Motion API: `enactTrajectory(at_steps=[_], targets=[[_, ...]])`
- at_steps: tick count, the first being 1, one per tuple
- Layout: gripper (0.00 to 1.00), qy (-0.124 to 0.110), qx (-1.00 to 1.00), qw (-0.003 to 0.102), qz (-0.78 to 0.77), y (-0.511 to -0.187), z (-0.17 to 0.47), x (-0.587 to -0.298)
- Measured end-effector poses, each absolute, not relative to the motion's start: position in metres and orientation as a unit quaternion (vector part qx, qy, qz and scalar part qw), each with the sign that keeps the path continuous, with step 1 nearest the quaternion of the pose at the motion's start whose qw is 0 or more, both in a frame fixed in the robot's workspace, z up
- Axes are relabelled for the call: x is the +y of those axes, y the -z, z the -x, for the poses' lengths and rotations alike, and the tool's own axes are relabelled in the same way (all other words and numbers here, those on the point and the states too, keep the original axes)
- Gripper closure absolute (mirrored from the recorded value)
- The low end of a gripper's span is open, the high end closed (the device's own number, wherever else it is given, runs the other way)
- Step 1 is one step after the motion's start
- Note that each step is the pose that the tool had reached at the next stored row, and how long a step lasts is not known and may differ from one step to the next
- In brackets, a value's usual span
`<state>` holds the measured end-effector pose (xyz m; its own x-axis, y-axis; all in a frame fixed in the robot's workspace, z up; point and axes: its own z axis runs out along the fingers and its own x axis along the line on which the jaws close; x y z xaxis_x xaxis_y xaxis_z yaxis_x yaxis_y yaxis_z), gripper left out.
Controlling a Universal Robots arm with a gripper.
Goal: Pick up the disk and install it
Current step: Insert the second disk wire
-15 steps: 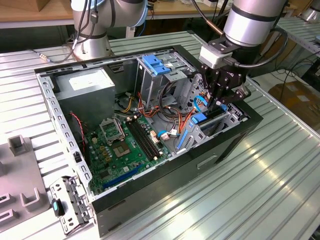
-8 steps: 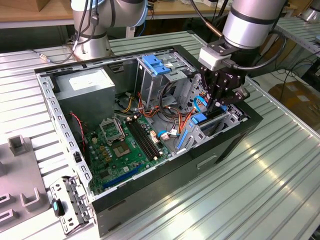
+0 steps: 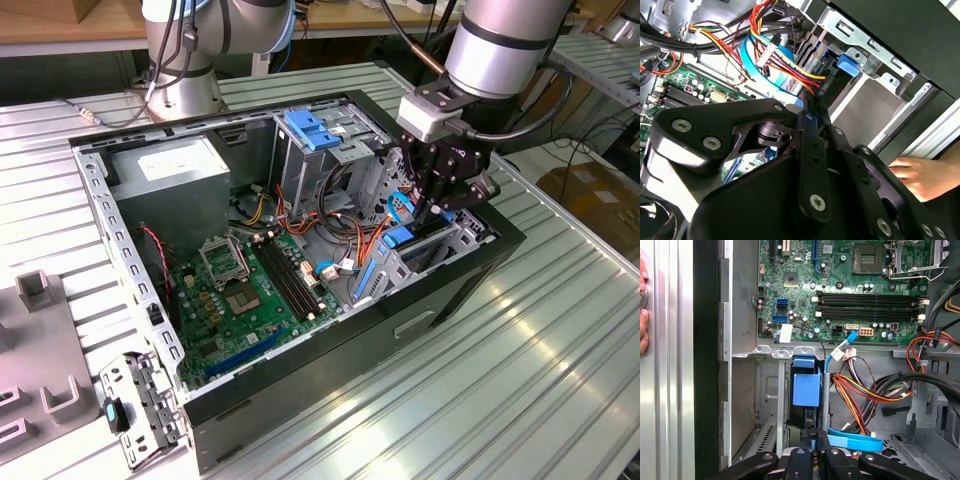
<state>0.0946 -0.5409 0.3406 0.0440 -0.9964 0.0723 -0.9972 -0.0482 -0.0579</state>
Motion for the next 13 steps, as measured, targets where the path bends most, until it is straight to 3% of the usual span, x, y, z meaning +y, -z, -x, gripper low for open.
enactTrajectory(at_steps=[2,7,9,11,13], targets=[[0.76,-0.046,-0.690,0.004,-0.722,-0.3436,-0.0945,-0.5409],[0.76,-0.046,-0.690,0.004,-0.722,-0.3497,-0.0945,-0.5409],[0.78,-0.046,-0.690,0.004,-0.722,-0.3499,-0.0945,-0.5408],[0.89,-0.046,-0.690,0.004,-0.722,-0.3499,-0.0945,-0.5408],[0.89,-0.046,-0.690,0.004,-0.722,-0.3500,-0.0945,-0.5408]])
